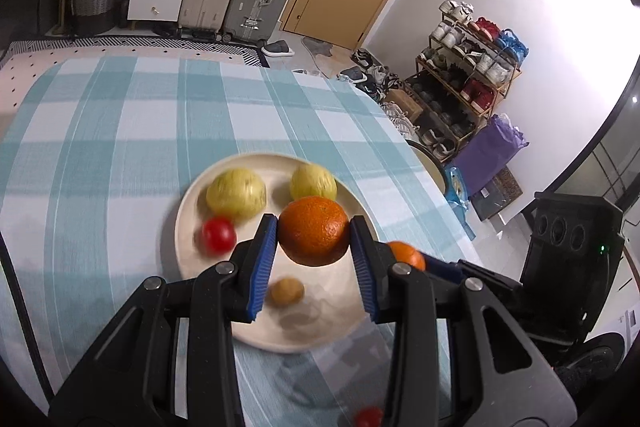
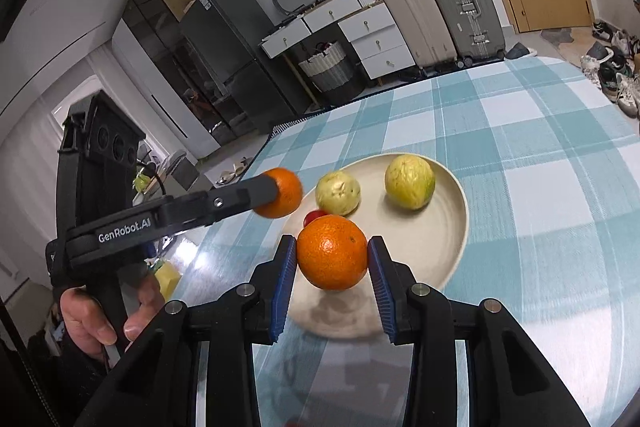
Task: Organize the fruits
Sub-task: 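Lower both oranges onto the plate and open both tools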
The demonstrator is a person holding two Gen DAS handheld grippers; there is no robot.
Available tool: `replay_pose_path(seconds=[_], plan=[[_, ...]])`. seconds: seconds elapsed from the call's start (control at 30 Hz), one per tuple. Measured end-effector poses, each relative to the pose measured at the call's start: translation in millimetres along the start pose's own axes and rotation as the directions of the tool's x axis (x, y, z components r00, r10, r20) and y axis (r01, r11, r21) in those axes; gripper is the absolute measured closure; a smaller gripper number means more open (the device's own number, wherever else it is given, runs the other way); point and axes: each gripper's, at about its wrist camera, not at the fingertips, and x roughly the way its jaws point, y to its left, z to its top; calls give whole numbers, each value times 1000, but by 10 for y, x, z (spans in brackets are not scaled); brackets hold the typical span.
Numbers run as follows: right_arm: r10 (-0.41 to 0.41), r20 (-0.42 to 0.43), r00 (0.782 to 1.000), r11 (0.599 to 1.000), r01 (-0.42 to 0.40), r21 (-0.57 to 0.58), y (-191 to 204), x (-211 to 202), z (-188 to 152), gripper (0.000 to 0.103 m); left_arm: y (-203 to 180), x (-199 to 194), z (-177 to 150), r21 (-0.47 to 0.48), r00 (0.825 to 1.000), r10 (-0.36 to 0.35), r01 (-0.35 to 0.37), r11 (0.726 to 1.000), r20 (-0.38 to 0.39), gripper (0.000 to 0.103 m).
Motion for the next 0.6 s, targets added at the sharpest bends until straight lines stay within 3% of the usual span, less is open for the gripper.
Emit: replay_pose_path(seconds=[0.27, 0.6], plan=[[-10, -44, 999, 1000, 10, 18, -92, 362, 158, 66, 139, 494, 334, -12, 999, -8, 7, 1000, -52, 69], [-14, -76, 997, 999, 18, 50, -130, 583, 182, 65, 304, 900, 514, -52, 995, -19, 14, 999, -98, 69]])
